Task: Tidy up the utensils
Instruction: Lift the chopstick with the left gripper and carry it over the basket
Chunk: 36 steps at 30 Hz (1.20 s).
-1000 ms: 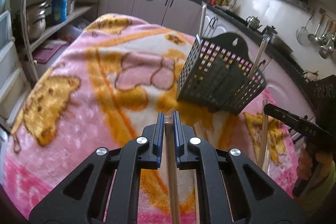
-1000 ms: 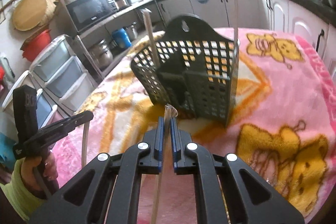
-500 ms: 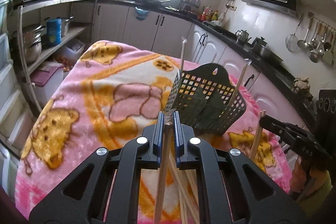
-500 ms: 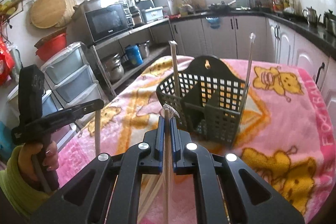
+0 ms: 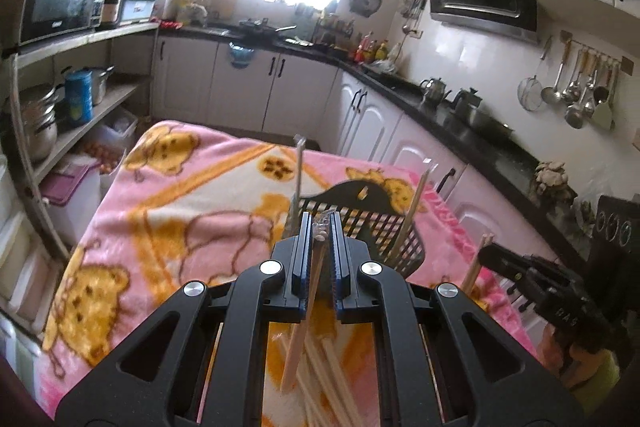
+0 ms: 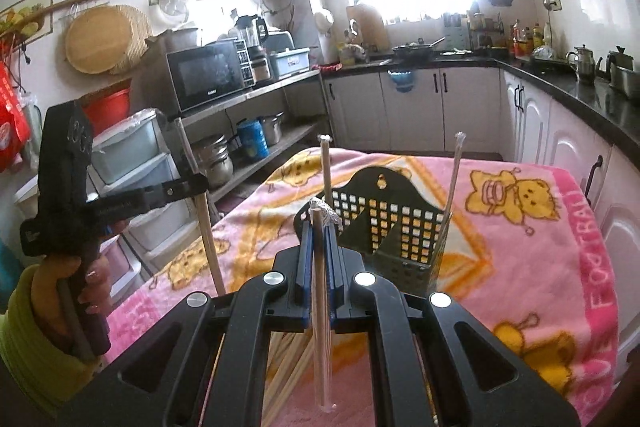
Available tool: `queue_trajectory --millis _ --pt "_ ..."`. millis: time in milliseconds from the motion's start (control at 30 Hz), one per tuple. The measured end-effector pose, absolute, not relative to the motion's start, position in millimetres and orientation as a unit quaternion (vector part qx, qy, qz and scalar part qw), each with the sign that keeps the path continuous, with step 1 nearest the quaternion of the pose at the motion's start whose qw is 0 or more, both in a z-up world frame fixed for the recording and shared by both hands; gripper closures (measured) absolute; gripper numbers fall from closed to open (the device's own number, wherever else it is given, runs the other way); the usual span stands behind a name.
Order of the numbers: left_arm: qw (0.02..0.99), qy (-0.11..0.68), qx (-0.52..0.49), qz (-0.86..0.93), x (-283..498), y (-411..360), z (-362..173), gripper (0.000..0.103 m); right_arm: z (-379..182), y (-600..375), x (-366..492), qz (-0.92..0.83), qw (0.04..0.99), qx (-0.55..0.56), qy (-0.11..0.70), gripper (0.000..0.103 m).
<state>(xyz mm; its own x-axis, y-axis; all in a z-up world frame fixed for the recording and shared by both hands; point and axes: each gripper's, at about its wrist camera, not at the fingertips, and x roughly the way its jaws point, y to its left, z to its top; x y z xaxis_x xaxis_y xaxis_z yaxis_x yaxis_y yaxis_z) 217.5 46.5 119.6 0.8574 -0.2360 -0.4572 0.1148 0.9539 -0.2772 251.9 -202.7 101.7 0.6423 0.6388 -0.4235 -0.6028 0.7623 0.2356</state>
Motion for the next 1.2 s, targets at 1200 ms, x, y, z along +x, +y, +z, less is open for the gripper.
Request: queue_trajectory --millis 1200 --pt "0.967 0.187 -0.087 -0.148 312 -27 193 0.100 182 -237 314 0.300 0.936 0.072 0.171 0.097"
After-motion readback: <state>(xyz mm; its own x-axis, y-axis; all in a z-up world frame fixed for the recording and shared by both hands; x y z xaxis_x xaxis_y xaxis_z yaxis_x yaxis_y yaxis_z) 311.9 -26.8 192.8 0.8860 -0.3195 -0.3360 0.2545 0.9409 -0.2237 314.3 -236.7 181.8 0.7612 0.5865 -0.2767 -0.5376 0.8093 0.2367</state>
